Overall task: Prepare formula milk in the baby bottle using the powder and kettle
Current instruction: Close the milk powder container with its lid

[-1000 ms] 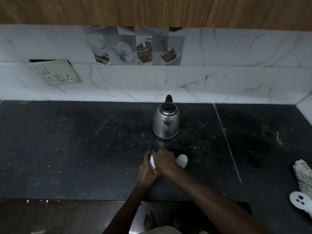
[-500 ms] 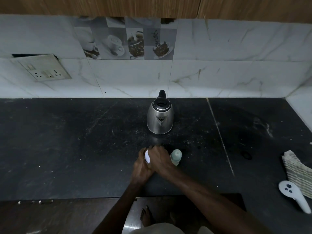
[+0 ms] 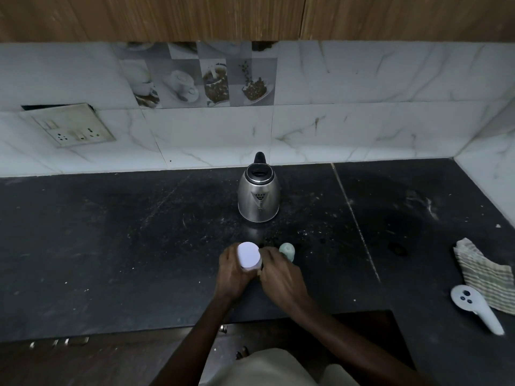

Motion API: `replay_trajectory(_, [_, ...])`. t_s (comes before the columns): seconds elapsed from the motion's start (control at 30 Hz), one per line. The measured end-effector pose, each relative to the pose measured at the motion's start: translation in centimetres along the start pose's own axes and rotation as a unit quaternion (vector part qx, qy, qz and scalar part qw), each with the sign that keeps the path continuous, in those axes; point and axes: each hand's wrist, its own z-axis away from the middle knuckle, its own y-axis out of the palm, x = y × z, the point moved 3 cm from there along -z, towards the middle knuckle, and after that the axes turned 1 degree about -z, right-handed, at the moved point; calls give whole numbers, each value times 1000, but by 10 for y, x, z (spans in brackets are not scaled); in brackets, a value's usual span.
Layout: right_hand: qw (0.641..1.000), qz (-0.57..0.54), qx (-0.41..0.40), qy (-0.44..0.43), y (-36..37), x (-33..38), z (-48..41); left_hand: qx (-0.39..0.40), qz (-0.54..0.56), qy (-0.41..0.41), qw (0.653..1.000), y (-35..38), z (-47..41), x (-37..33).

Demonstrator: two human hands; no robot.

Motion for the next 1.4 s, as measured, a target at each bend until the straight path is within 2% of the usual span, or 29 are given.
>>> replay_trajectory(0.13, [992,-45,-91,73,-25,-32,1,-5,-17,-42,999,-1,-1,0])
replay_trajectory(0.2, [983,-72,-110,127,-35,-47,-2,-9,-19,-46,999,-3,-6,-1])
replay_trajectory(0.33, [977,-119,-6,177,-24,-73,-16,-32,-35,-41,998,-12,-21,-9])
replay_trajectory(0.43, [965,-188,74,169,-9,-83,-24,-27,-42,-34,998,-15,-35,-15])
replay_trajectory(0.5, [964,-203,85,151,2,-87,-28,-19,-35,-33,999,-16,-44,-19])
replay_trajectory(0.7, [970,-197,76,124,14,-84,-34,-16,-45,-41,998,-17,-65,-29])
replay_trajectory(0.93, [971,-182,67,141,15,-84,-50,-21,-89,-42,995,-16,-67,-28])
replay_trajectory(1.4, [981,-141,50,121,11,-70,-114,15,-37,-33,999,-13,-85,-31])
